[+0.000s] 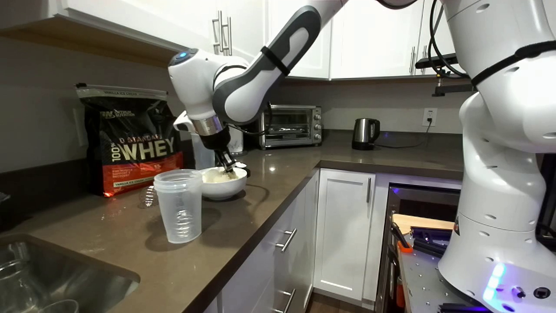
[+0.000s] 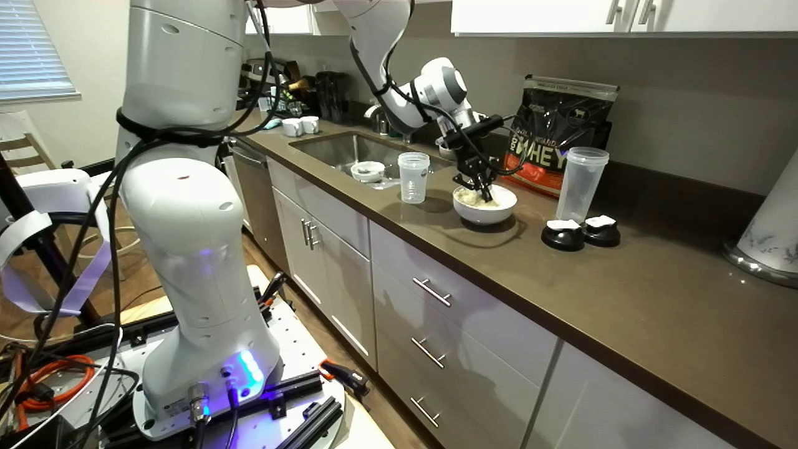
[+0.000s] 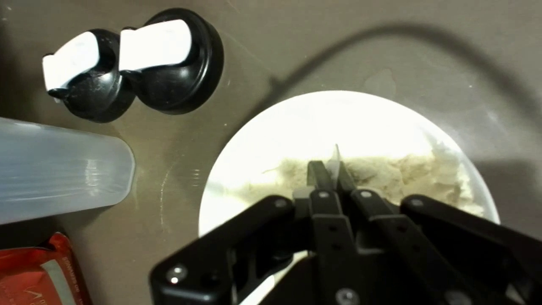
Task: Use the measuring spoon to transfer one spoon of contents from the bowl to the cup at the left
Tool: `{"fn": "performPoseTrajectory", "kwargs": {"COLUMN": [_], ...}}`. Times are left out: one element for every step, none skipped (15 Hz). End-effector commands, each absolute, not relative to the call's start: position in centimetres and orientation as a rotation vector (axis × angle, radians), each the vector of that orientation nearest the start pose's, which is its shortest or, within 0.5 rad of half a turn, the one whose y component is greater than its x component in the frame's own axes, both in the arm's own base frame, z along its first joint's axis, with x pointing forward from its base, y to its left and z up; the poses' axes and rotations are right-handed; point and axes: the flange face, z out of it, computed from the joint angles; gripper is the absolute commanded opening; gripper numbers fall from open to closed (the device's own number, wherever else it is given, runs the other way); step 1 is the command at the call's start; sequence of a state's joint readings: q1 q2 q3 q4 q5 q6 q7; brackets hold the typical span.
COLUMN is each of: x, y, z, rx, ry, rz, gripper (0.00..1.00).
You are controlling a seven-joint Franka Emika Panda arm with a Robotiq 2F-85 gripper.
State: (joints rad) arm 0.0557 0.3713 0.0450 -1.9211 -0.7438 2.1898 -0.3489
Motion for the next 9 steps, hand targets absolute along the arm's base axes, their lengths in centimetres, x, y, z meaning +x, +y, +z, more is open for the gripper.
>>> {"fn": "performPoseTrajectory", "kwargs": {"x": [61.09,61.07,61.11,61.01,61.08,61.17,61.29,61.37,61.51], "y": [3.65,3.63,3.52,3.45,3.31,3.16,2.97,2.85,2.67], "z": [30.14,30.14,30.17,30.16,30.23,30.29,30.38,30.44,30.54], "rx": [2.375,2.385,2.4,2.409,2.415,2.42,2.422,2.427,2.433], "ry": [1.198,1.199,1.197,1.192,1.184,1.179,1.169,1.164,1.156], "rz": [-0.296,-0.312,-0.325,-0.331,-0.333,-0.336,-0.336,-0.338,-0.338], "gripper": [0.01,0.01,0.01,0.01,0.01,0.01,0.01,0.01,0.01]}}
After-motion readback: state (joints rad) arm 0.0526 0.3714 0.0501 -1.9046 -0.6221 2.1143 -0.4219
